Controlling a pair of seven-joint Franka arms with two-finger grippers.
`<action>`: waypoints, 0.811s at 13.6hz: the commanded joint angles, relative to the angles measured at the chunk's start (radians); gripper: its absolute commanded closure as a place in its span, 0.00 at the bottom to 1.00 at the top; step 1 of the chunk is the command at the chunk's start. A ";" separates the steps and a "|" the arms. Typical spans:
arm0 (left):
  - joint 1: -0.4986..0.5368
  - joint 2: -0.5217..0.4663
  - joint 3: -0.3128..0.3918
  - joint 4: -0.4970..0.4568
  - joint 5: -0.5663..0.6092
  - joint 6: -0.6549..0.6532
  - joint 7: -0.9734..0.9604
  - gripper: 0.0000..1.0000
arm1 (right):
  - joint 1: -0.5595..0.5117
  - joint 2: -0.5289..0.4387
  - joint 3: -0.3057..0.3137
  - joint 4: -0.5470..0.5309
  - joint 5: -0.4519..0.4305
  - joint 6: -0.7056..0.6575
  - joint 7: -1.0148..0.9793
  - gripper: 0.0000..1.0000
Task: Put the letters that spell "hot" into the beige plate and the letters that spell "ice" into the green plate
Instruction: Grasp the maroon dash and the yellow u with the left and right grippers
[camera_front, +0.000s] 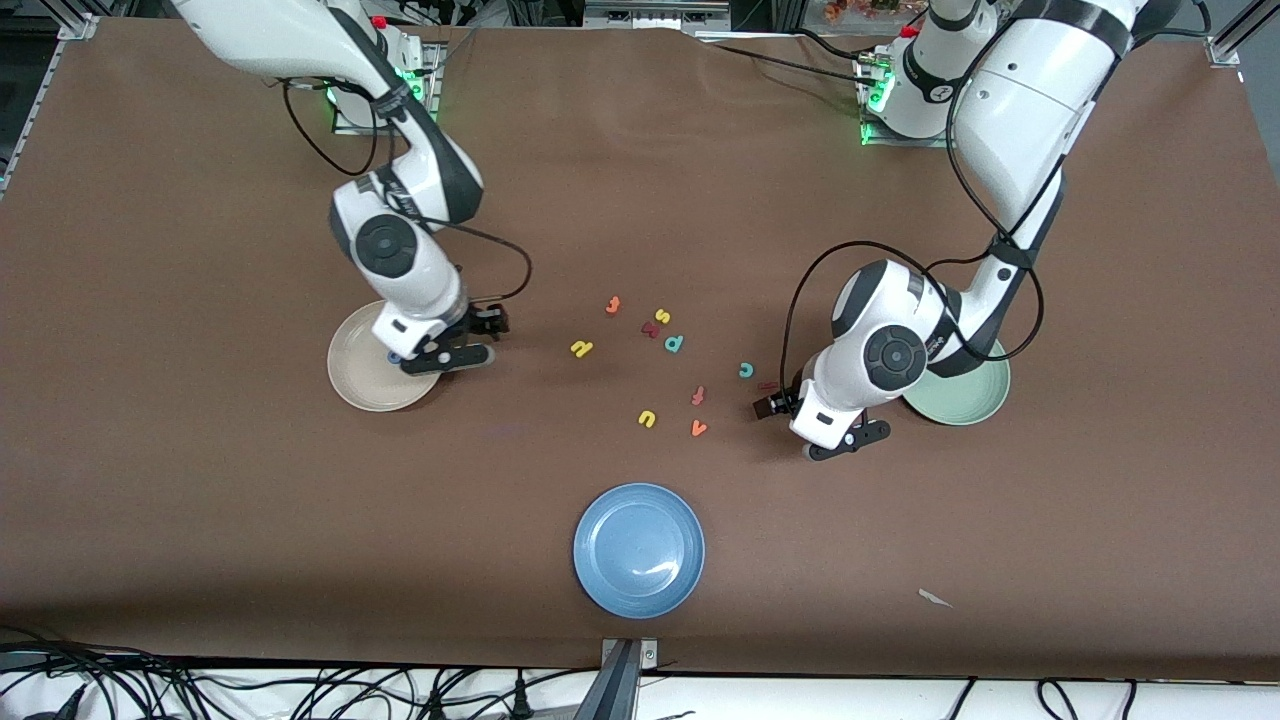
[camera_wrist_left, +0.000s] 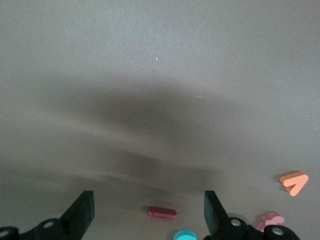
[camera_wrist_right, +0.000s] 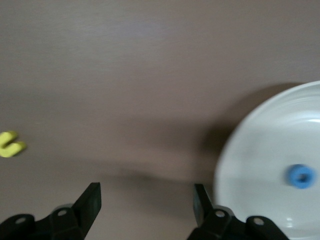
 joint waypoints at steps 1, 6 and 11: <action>-0.031 0.010 0.013 0.017 0.003 -0.004 -0.052 0.07 | 0.081 0.072 -0.004 0.083 0.007 0.003 0.123 0.17; -0.051 0.028 0.013 0.010 0.092 -0.005 -0.174 0.16 | 0.190 0.165 -0.009 0.216 -0.005 0.005 0.325 0.17; -0.068 0.047 0.013 0.007 0.092 -0.011 -0.215 0.22 | 0.233 0.239 -0.015 0.292 -0.134 0.005 0.491 0.17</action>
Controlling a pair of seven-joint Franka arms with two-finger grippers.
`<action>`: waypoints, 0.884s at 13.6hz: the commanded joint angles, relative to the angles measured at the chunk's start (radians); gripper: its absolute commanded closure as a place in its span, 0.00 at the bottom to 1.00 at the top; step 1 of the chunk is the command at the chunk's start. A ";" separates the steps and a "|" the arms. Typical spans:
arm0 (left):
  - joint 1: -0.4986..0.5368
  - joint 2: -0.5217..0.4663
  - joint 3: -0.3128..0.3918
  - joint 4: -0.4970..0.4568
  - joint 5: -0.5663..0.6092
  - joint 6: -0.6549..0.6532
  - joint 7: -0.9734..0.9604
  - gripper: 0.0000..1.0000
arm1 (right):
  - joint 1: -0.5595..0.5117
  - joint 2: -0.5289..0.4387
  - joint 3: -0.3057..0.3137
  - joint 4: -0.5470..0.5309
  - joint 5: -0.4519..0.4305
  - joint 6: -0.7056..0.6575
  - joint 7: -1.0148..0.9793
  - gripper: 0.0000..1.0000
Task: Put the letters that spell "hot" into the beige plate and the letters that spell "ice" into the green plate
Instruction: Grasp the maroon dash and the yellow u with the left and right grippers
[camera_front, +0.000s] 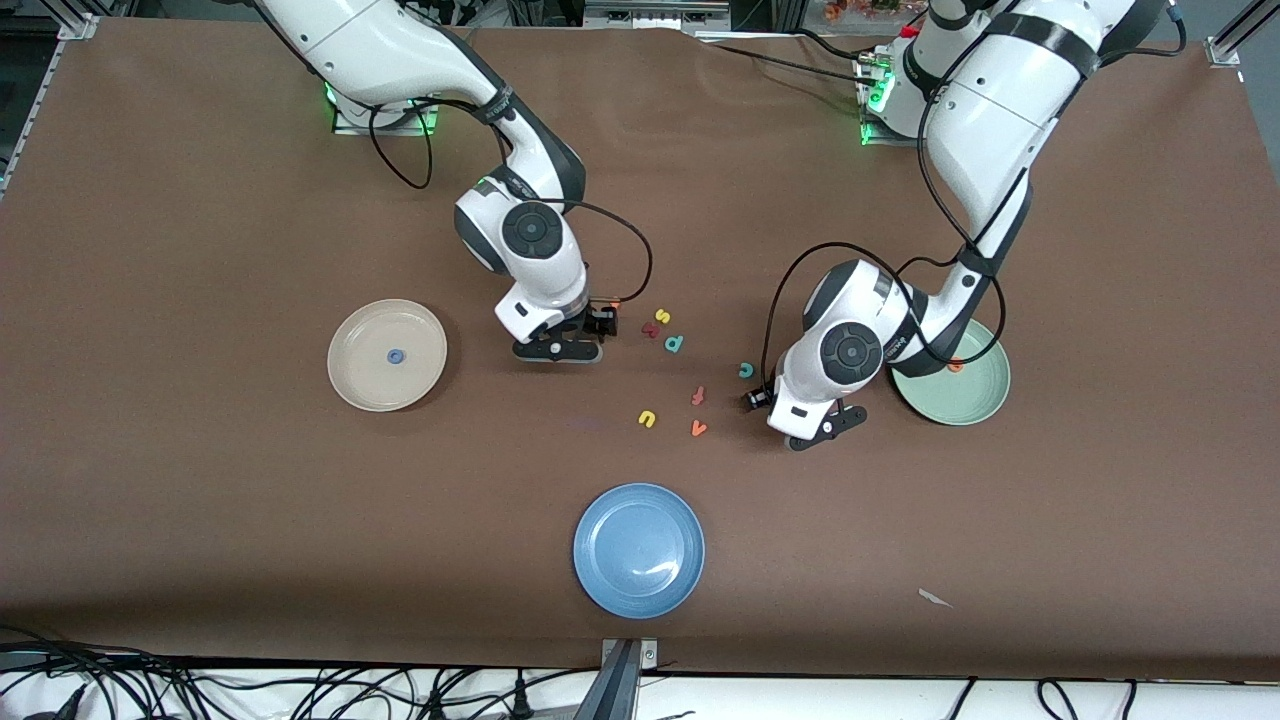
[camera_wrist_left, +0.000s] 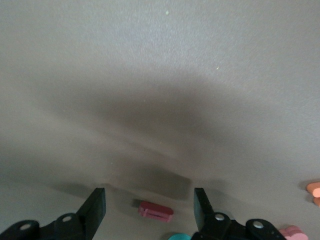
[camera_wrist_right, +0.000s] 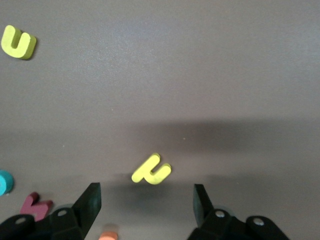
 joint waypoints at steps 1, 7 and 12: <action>-0.025 0.007 0.011 0.010 0.030 -0.012 -0.052 0.24 | 0.021 0.040 -0.012 0.043 -0.048 -0.006 0.049 0.17; -0.025 0.002 0.011 0.011 0.030 -0.027 -0.073 0.30 | 0.021 0.047 -0.014 0.040 -0.050 -0.003 0.049 0.24; -0.025 0.004 0.011 0.010 0.030 -0.029 -0.080 0.46 | 0.023 0.060 -0.018 0.040 -0.052 0.015 0.051 0.24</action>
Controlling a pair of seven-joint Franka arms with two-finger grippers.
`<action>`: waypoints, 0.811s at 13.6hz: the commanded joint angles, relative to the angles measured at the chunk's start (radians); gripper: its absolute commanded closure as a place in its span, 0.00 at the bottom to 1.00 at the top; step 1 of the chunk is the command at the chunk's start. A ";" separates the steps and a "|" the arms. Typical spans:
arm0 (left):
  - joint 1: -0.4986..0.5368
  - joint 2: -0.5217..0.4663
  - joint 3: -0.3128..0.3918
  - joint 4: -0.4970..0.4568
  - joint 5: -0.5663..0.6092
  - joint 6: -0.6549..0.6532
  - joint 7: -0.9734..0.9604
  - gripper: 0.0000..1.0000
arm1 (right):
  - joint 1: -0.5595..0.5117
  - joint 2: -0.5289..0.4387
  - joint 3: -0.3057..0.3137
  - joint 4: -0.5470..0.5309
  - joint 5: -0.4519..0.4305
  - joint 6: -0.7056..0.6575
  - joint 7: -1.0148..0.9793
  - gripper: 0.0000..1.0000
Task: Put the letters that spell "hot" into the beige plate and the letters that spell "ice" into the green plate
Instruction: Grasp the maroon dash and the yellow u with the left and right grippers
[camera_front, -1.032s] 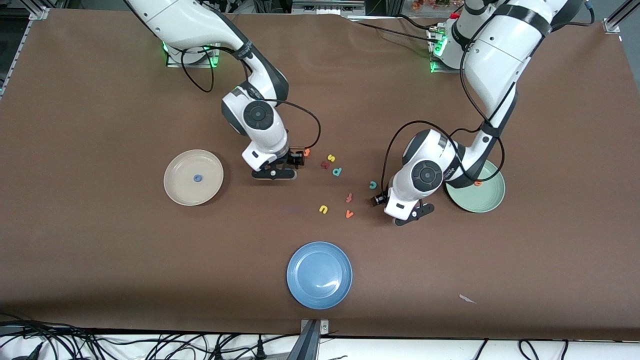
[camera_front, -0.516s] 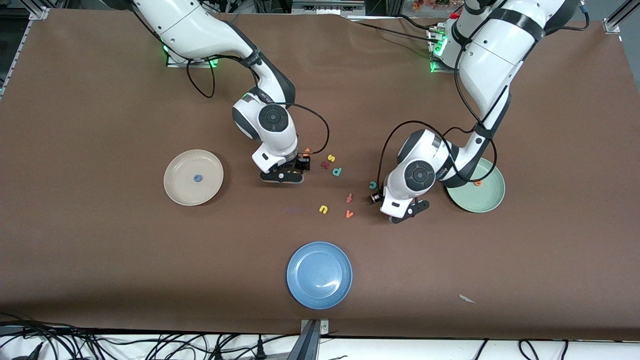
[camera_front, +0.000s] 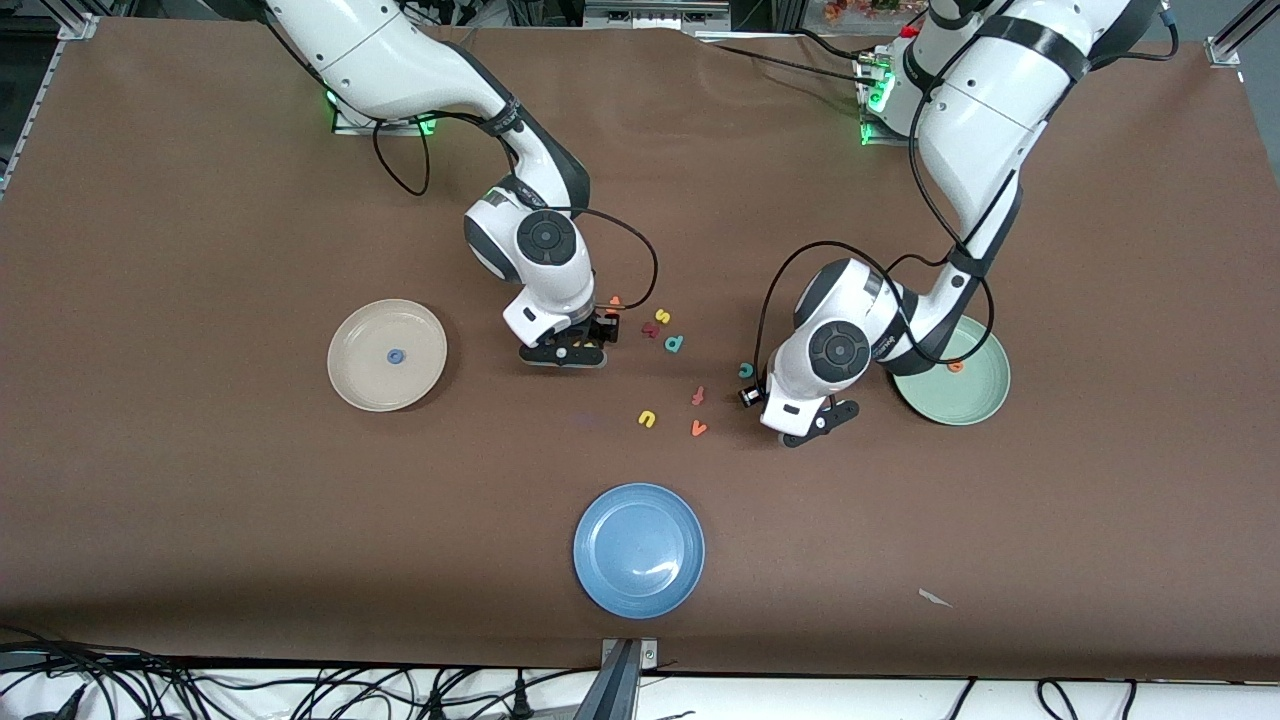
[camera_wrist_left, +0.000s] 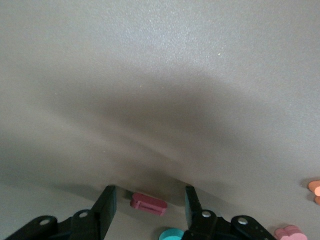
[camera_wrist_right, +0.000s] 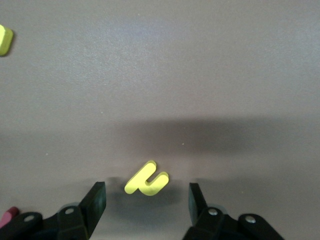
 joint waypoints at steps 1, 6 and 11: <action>-0.011 0.000 0.011 0.007 0.030 -0.021 -0.033 0.52 | 0.018 0.025 -0.013 0.026 -0.023 0.012 0.028 0.24; -0.011 0.000 0.011 0.005 0.030 -0.021 -0.033 0.83 | 0.032 0.038 -0.013 0.027 -0.060 0.015 0.073 0.34; -0.001 -0.014 0.011 0.016 0.030 -0.031 -0.017 0.96 | 0.032 0.038 -0.014 0.027 -0.062 0.013 0.073 0.46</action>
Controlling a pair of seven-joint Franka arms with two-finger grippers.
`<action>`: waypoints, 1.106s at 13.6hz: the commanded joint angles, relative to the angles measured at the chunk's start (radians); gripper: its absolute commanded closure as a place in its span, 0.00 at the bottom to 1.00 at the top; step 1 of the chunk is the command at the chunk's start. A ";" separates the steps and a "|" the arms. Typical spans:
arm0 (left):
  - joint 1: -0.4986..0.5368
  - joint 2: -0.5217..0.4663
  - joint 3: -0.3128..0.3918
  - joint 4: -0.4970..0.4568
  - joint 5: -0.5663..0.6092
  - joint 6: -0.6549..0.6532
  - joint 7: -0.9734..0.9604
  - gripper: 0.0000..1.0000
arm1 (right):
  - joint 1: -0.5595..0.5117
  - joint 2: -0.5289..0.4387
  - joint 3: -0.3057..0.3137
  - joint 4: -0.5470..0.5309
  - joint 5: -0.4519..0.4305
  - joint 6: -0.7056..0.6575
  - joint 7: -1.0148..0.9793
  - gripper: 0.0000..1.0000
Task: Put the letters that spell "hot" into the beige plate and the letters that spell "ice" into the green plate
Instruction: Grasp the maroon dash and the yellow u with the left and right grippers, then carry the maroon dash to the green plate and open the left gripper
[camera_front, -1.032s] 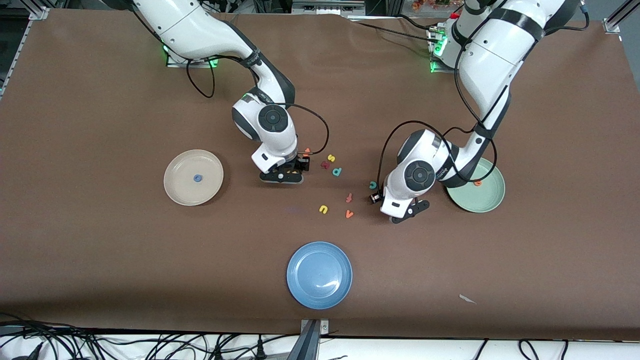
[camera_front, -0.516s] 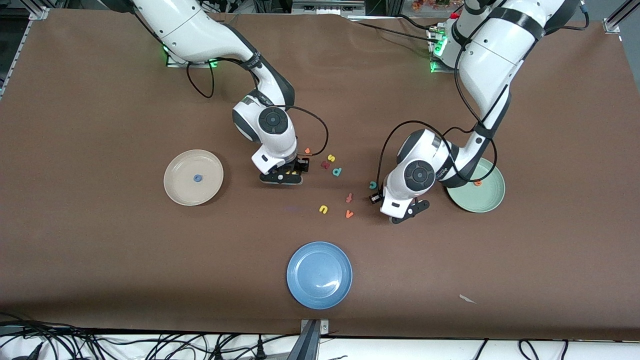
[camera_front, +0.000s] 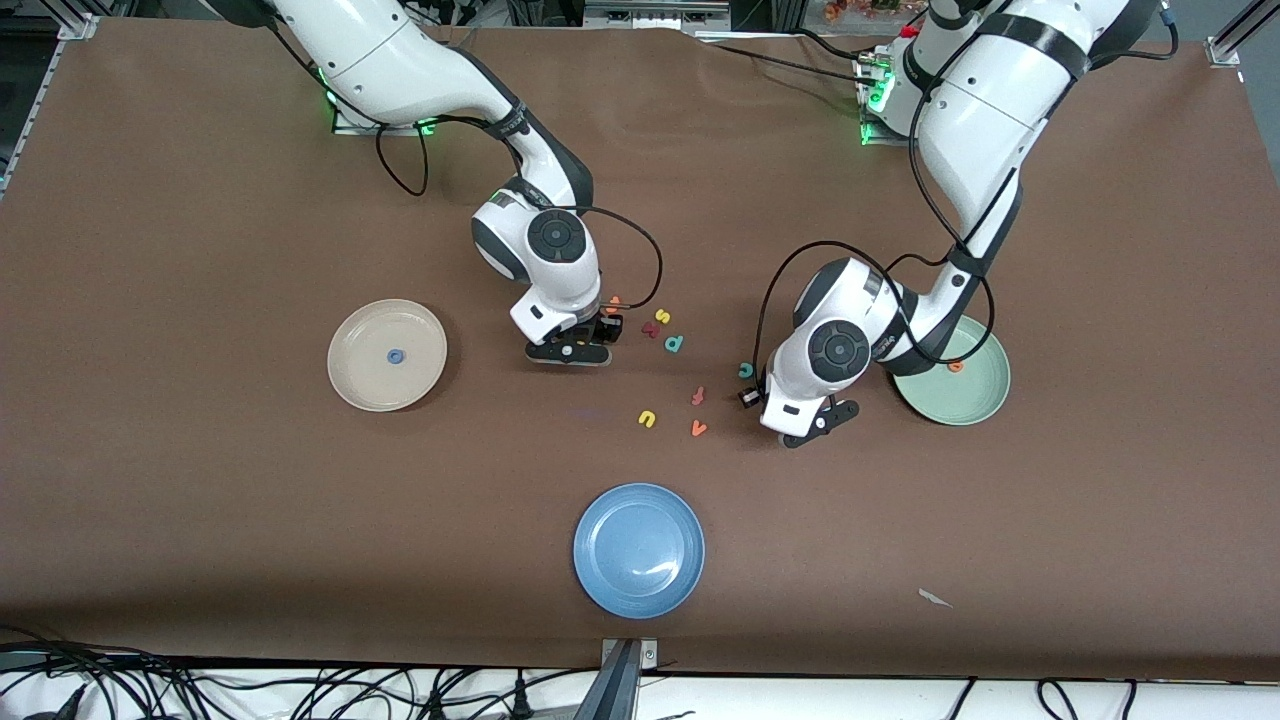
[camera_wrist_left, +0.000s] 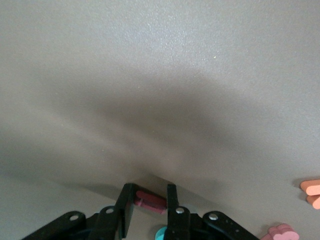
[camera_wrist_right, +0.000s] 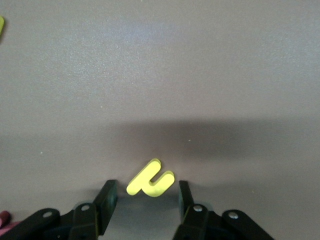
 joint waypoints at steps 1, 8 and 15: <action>0.005 -0.023 0.011 0.016 0.033 -0.049 -0.005 0.96 | 0.014 0.019 -0.010 0.024 -0.022 0.001 0.023 0.46; 0.114 -0.164 0.002 0.019 0.015 -0.256 0.260 0.96 | 0.014 0.016 -0.016 0.023 -0.023 0.001 0.023 0.73; 0.278 -0.238 0.005 -0.025 0.030 -0.487 0.648 0.93 | -0.008 -0.058 -0.023 0.008 -0.022 -0.013 -0.016 0.86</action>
